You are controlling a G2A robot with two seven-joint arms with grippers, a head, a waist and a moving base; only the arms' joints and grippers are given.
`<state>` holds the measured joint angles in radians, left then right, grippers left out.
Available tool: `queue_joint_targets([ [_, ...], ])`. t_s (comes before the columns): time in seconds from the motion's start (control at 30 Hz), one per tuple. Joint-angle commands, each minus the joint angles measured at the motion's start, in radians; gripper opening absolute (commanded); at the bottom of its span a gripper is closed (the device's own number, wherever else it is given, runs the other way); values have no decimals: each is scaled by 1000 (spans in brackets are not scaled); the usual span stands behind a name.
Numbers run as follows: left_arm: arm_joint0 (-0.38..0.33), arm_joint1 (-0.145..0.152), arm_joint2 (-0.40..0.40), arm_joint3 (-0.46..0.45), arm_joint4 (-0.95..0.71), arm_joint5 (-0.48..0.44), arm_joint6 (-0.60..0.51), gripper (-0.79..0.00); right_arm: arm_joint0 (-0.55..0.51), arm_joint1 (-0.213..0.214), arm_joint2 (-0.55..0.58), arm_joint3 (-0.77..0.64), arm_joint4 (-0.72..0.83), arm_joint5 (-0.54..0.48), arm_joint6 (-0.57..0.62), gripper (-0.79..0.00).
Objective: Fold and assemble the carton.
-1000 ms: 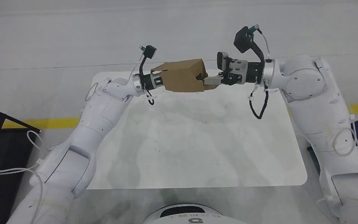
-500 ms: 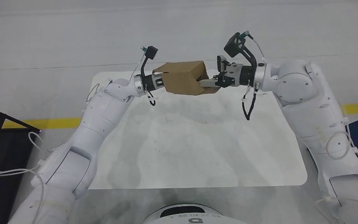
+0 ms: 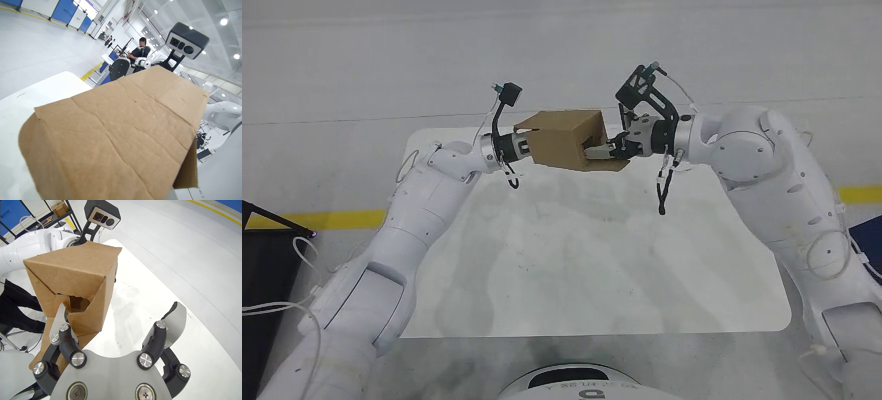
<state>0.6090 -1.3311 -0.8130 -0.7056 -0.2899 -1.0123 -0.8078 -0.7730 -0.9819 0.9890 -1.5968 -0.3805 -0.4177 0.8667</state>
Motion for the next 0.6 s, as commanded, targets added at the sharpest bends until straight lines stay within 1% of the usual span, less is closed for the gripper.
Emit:
queue_joint_targets([
  [0.0,0,-1,1,0,0,0,0,-785,6,-3,-7,5,2,1,-1,0],
  [0.1,-1,-2,2,2,-3,0,0,-785,11,-5,0,12,41,-9,-3,0],
  [0.2,-3,-2,2,7,-6,0,0,-785,5,0,33,18,110,-31,2,0],
  [0.37,-8,0,2,10,-16,0,0,-785,-29,18,129,25,223,-78,15,0],
  [0.57,-14,6,9,0,-29,0,0,-785,-89,40,251,40,343,-128,-6,0],
])
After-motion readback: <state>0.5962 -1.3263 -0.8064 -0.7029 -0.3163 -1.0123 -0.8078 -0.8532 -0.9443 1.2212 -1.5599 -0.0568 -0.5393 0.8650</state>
